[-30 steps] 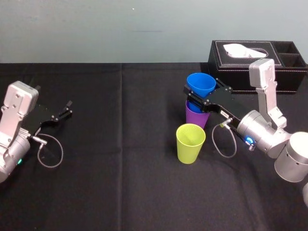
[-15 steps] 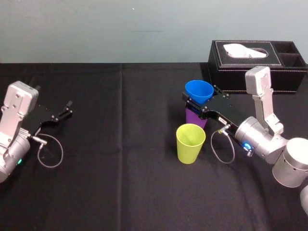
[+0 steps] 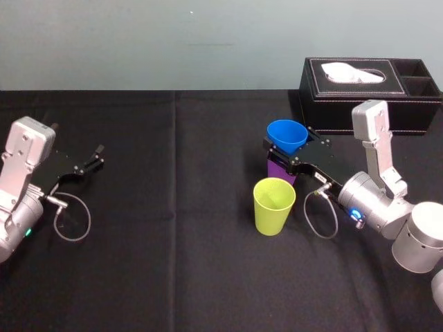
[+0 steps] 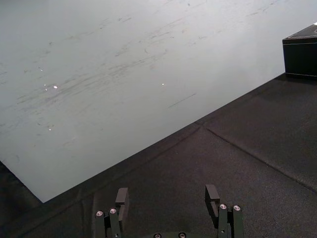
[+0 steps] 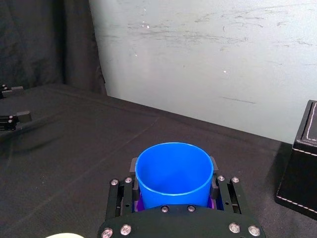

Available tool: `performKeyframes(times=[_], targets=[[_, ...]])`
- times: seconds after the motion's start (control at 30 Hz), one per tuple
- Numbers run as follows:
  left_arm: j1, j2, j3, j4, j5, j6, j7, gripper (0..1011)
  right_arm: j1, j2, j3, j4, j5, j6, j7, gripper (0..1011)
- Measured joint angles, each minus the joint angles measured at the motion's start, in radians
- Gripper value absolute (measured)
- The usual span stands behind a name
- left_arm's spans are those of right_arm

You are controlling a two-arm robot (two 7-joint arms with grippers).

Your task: Stack the three plastic cups sequentially using one hand.

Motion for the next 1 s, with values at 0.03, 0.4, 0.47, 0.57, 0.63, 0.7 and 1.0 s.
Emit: performKeyframes(times=[0.03, 0.4, 0.47, 0.57, 0.63, 0.7, 1.0], targets=[[0.000, 0.000, 0.000, 0.000, 0.000, 0.000, 0.000, 1011, 0.000, 0.000, 0.000, 0.000, 0.000, 0.000, 0.000, 743], [0.000, 0.000, 0.000, 0.000, 0.000, 0.000, 0.000, 1011, 0.000, 0.001, 0.001, -0.001, 0.000, 0.000, -0.001, 800], [0.000, 0.000, 0.000, 0.000, 0.000, 0.000, 0.000, 1012, 0.000, 0.001, 0.000, -0.001, 0.000, 0.000, -0.002, 866], [0.000, 0.000, 0.000, 0.000, 0.000, 0.000, 0.000, 1011, 0.000, 0.001, 0.000, -0.001, 0.001, 0.000, -0.002, 942], [0.000, 0.000, 0.000, 0.000, 0.000, 0.000, 0.000, 1011, 0.000, 0.001, 0.000, -0.002, 0.001, 0.001, -0.002, 976], [0.000, 0.000, 0.000, 0.000, 0.000, 0.000, 0.000, 1011, 0.000, 0.001, 0.000, -0.002, 0.001, 0.001, -0.002, 1002], [0.000, 0.000, 0.000, 0.000, 0.000, 0.000, 0.000, 1011, -0.032, 0.024, 0.016, -0.080, 0.004, -0.008, -0.002, 1002]])
